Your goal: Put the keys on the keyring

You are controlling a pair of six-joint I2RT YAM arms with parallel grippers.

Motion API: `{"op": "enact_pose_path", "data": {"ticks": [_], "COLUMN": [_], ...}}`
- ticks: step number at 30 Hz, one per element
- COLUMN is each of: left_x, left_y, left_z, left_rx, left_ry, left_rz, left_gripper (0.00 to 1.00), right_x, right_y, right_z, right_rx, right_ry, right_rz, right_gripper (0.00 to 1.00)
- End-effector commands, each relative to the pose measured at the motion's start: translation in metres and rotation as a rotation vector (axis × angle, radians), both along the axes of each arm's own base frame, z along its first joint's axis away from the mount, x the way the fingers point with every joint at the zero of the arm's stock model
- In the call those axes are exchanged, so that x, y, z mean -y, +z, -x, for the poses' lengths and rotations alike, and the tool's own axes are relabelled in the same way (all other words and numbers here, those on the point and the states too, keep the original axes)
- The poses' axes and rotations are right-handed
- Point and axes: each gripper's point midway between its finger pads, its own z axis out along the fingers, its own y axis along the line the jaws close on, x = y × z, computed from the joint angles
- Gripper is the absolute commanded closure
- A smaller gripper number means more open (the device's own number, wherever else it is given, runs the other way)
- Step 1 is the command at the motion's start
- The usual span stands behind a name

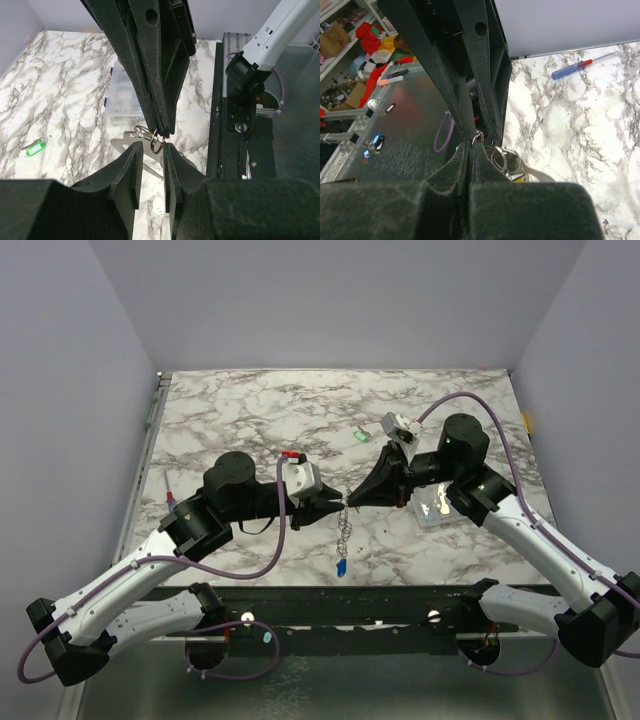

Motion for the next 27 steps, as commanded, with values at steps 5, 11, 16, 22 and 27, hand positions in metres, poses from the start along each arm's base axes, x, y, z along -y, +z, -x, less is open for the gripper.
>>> {"op": "enact_pose_path", "data": {"ticks": [5, 11, 16, 22, 27], "left_x": [0.006, 0.009, 0.010, 0.010, 0.000], "left_y": [-0.001, -0.001, 0.000, 0.003, 0.016], "left_z": [0.007, 0.008, 0.008, 0.003, -0.005], "left_rx": [-0.004, -0.012, -0.016, -0.024, 0.026], "left_ry": [-0.061, -0.075, -0.077, -0.032, 0.054], "left_rz": [-0.008, -0.001, 0.011, 0.062, 0.166], "left_gripper": [0.78, 0.87, 0.96, 1.00, 1.00], "right_x": [-0.002, -0.003, -0.005, -0.006, -0.007], "right_y": [0.015, 0.013, 0.010, 0.008, 0.008], "right_z": [0.009, 0.010, 0.010, 0.003, -0.004], "right_rx": [0.037, 0.028, 0.022, 0.028, 0.025], "right_ry": [0.056, 0.065, 0.061, 0.015, -0.040], "right_rz": [-0.019, -0.013, -0.004, -0.004, -0.006], "right_gripper": [0.99, 0.99, 0.99, 0.99, 0.98]}}
